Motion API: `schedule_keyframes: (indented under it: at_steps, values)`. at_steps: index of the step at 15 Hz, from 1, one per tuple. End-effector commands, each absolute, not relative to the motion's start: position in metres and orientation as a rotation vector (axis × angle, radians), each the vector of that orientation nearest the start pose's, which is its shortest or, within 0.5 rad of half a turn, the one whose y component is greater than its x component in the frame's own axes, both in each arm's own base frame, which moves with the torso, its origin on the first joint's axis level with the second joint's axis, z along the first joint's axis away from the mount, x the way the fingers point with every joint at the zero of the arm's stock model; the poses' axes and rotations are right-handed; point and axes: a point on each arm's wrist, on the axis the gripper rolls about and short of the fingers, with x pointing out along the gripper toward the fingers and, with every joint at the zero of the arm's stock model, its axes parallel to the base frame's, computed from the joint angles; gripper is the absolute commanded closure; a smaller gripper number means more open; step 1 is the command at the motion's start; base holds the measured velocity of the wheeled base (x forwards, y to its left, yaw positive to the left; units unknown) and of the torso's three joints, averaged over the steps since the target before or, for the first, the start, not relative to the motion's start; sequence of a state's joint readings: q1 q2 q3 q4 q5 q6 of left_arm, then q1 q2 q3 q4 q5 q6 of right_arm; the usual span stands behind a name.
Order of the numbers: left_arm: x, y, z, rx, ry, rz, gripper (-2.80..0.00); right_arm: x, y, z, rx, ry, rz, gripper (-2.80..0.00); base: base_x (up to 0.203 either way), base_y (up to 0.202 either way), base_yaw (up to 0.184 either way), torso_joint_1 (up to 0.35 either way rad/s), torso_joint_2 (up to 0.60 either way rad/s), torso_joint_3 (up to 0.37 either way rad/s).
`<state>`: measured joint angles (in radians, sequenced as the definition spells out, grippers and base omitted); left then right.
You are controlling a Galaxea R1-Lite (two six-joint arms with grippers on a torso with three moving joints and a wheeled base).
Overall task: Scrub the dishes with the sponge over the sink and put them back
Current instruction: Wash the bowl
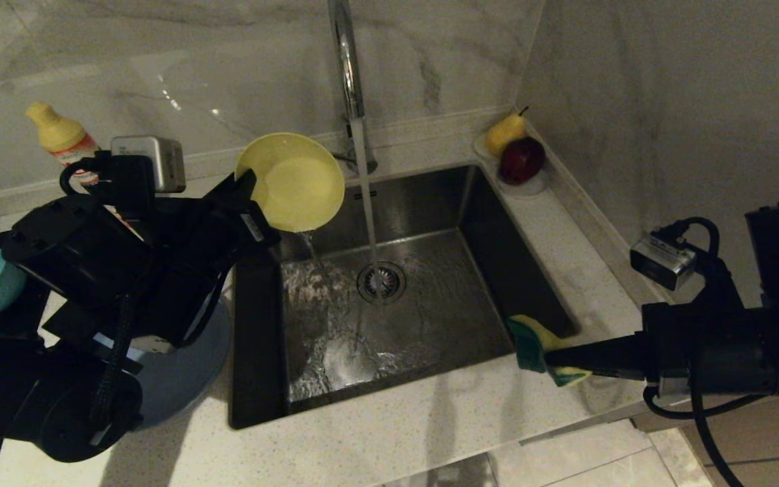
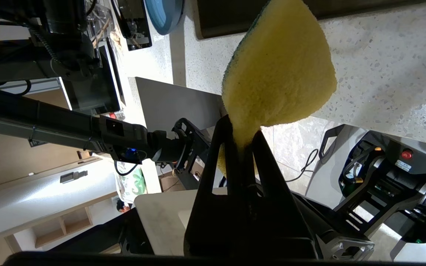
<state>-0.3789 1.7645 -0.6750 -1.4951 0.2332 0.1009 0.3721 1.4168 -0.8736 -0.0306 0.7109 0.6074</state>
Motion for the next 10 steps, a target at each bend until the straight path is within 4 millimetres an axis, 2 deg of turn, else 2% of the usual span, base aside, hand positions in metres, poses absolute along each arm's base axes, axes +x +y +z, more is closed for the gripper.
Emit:
schedule_keyframes:
  at_steps: [1,3,5,7,10]
  values:
    - [0.278,-0.105,0.214,-0.028,-0.394,-0.126,0.0,0.204,0.096,0.225,0.628,0.835,0.874,0.0,0.0,0.0,0.0,0.0,0.0,0.0]
    - [0.269,-0.102,0.218,-0.026,-0.381,-0.128,0.0,0.196,0.096,0.232,0.624,0.817,0.897,0.0,0.0,0.0,0.0,0.0,0.0,0.0]
    - [0.262,-0.1,0.214,-0.008,-0.318,-0.134,0.0,0.185,0.099,0.237,0.614,0.812,0.935,0.0,0.0,0.0,0.0,0.0,0.0,0.0]
    - [0.254,-0.096,0.205,0.015,-0.163,-0.142,0.0,0.172,0.108,0.243,0.601,0.821,1.001,0.0,0.0,0.0,0.0,0.0,0.0,0.0]
    - [0.242,-0.092,0.202,-0.135,0.115,-0.15,0.0,0.159,0.126,0.246,0.591,0.872,1.09,0.0,0.0,0.0,0.0,0.0,0.0,0.0]
